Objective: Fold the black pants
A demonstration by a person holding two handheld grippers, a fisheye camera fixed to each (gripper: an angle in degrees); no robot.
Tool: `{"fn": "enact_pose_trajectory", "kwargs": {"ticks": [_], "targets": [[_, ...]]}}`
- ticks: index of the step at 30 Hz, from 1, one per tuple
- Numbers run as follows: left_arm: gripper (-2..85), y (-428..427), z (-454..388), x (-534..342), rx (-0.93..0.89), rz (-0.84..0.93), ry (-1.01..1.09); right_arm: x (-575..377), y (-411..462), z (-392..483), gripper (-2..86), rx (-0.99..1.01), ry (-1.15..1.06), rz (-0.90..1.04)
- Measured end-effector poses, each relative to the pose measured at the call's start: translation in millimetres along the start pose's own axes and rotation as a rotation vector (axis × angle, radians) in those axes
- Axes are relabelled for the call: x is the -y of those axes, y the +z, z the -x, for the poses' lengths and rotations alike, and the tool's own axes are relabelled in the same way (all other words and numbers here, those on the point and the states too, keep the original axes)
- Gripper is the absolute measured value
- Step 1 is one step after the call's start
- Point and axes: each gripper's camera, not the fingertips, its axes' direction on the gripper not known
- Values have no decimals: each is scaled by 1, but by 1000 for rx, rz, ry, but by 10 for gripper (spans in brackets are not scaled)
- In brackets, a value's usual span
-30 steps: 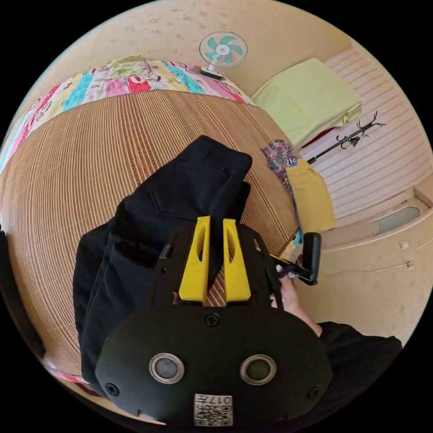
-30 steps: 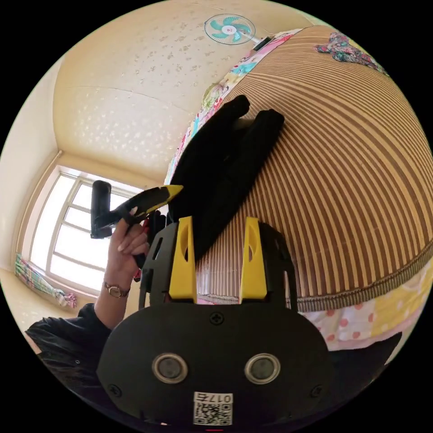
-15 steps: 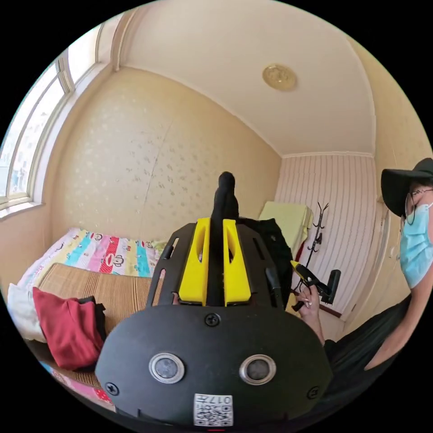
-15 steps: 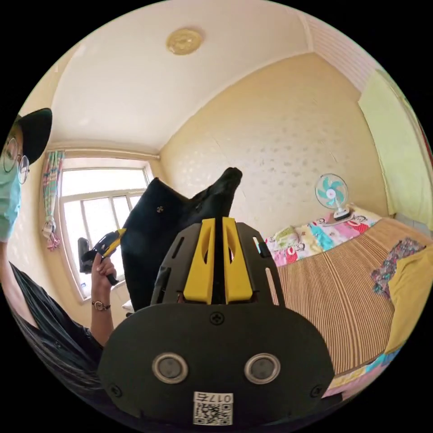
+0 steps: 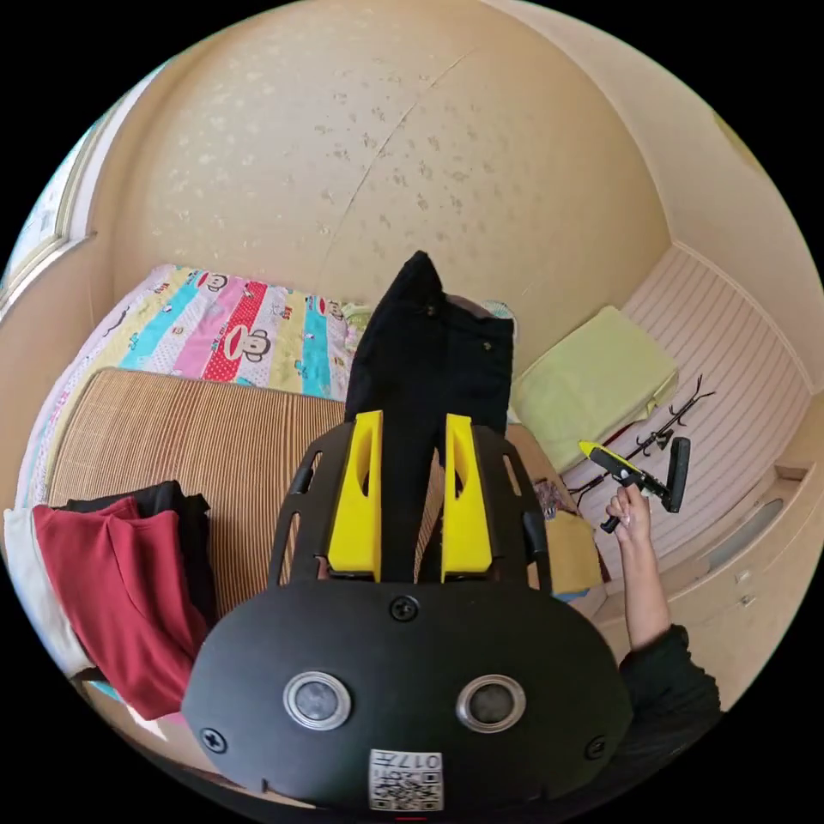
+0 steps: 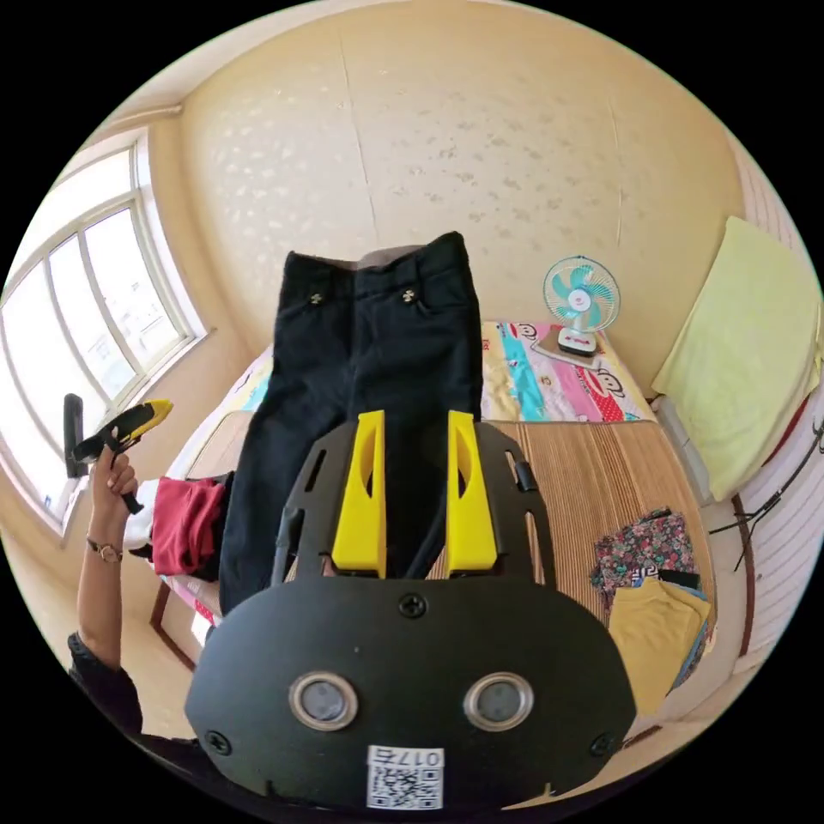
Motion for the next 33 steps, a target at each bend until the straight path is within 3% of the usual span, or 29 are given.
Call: {"fn": "enact_pose_trajectory", "kwargs": {"ticks": [4,8,13,16,18,20,22,24,26,28,29,30,33], "targets": [[121,73,83,-141,102,279,43,-133,92,-24,118,103,-33,178],[146,94,144,-275,110,488,20,-296,160,-62,135,141,145,371],[142,78,156,-365,-9,546,44,-425,160,-88,139,562,480,354],[40,83,152,-381,11,584,45,-463,182,-87,116,788,563,400],[10,76,144,-378,-200,606,32,-470,207,-86,61,964,521,524],[0,33,138,-374,-730,386,-34,-460,180,-93,40,984,408,419],[-2,3,148,-382,-981,214,-138,-452,138,-106,31,982,297,292],[-2,-17,158,-395,-872,194,-213,-459,88,-137,24,1015,246,133],[31,-25,168,-411,-420,292,-242,-476,69,-168,21,987,266,82],[110,-15,175,-415,-192,345,-243,-497,73,-202,20,840,386,175],[170,-1,178,-413,-142,383,-219,-510,82,-220,20,690,472,309],[176,8,179,-410,-129,412,-205,-516,86,-225,19,572,470,390],[193,53,176,-388,-64,498,-99,-515,78,-217,17,569,407,348]]}}
